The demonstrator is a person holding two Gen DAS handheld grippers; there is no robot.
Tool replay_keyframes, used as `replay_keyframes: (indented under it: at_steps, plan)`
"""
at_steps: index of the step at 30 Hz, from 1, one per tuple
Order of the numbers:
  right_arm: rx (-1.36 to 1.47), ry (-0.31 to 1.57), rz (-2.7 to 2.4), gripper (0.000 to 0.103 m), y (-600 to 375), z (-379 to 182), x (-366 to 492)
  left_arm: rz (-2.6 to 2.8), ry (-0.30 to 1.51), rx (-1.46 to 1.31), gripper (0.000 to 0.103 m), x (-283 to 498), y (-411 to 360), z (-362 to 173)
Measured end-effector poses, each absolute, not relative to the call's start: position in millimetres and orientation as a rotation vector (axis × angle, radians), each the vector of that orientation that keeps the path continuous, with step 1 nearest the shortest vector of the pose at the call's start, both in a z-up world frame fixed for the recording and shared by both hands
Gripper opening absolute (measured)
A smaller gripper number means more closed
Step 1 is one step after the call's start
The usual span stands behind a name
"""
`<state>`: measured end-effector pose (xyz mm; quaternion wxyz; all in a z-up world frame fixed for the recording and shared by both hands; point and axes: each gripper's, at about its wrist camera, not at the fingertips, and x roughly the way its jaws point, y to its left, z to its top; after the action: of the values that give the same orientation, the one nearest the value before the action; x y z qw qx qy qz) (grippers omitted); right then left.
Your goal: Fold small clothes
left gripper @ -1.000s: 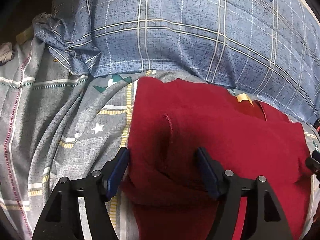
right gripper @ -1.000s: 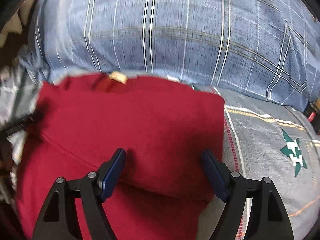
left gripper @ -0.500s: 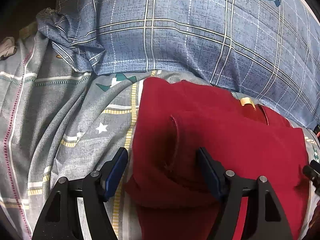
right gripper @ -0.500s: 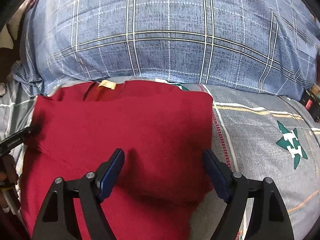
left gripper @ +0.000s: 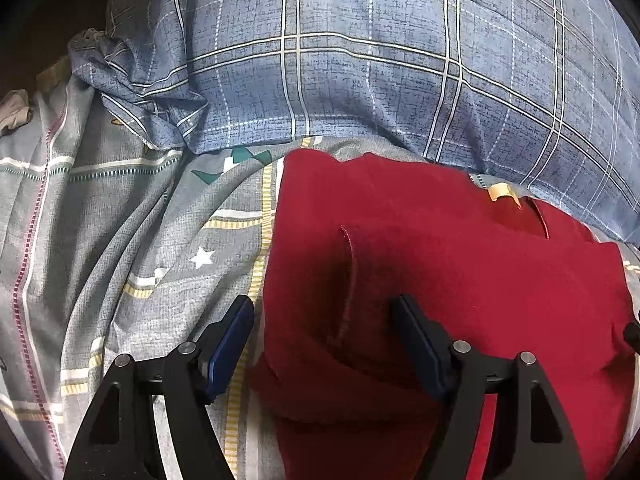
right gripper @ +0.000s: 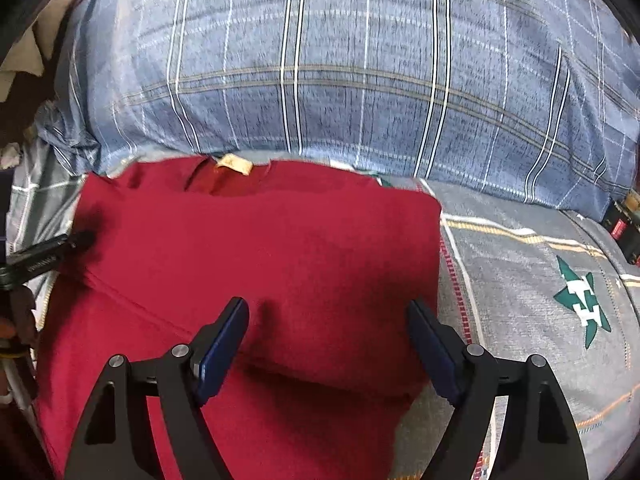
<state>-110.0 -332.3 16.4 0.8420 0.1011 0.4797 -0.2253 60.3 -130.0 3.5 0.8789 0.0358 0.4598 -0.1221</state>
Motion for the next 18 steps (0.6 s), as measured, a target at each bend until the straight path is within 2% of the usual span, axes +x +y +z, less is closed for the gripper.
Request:
replay_keyframes:
  at_steps: [5,18]
  plan:
    - [0.208,1.094,-0.468,0.082,-334.1,-1.4,-102.3,-0.258,0.962,0.074,0.074,61.1,-128.7,2.9]
    - [0.162,1.053,-0.503,0.083,-324.6,6.0,-114.7,-0.260,0.921,0.095,0.072,39.1,-120.7,12.0]
